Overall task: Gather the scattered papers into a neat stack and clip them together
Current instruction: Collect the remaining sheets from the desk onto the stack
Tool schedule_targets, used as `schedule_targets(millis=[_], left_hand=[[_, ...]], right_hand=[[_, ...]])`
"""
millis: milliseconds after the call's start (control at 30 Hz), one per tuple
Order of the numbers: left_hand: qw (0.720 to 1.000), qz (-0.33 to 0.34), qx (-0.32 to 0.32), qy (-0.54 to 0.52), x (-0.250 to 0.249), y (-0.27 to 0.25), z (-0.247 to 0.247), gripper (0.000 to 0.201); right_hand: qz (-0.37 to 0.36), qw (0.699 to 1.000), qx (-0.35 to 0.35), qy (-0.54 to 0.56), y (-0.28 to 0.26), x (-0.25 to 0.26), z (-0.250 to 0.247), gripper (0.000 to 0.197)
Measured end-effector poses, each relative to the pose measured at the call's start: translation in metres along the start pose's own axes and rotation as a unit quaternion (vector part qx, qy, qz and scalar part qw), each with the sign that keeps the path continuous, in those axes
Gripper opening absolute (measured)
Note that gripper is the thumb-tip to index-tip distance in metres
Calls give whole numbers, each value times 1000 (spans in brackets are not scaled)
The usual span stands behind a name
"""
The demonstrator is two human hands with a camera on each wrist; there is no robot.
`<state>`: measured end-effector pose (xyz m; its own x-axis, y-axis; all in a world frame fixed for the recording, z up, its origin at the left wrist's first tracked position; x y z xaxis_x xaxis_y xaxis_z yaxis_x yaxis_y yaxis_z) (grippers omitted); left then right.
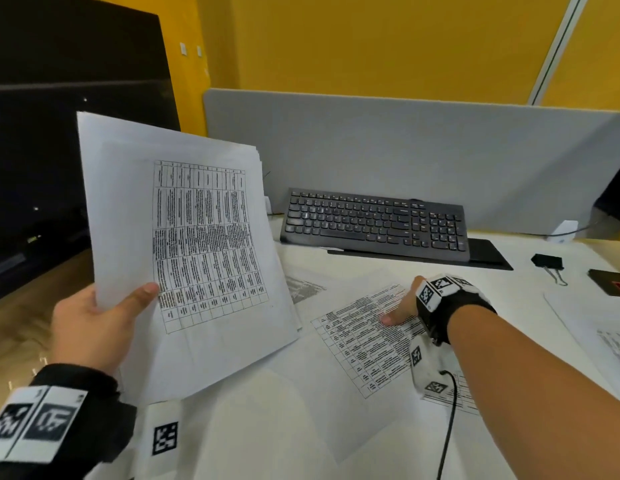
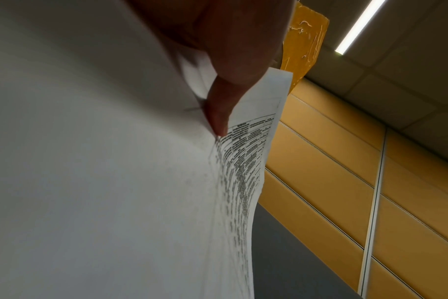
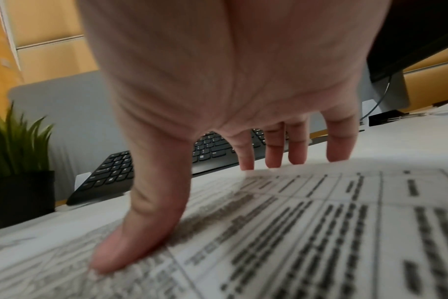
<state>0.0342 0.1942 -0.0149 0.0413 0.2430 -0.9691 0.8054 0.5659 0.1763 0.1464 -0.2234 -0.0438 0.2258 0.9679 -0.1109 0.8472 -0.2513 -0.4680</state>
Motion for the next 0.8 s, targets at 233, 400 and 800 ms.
schedule_targets(millis=[233, 400, 800], left_hand=[[1000, -4, 14, 4, 3, -2, 2, 31], [999, -12, 33, -14, 5, -1, 6, 53], [994, 68, -53, 71, -12, 4, -6, 17]], right_hand=[[53, 993, -80, 71, 26, -34, -1, 80], [3, 987, -134, 94, 37, -43, -23, 37], [-283, 902, -194, -264, -21, 108, -92, 28]])
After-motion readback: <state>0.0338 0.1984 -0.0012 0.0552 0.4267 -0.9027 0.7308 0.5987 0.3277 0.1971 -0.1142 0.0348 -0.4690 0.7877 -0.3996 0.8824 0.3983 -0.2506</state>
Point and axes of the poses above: each hand's wrist, its own y-axis towards the middle knuckle, its own z-axis out of the palm, x = y × z, the point moved 8 cm from there along y, towards the middle knuckle, and after that the axes turned 3 degrees about z, right-handed, at the moved point
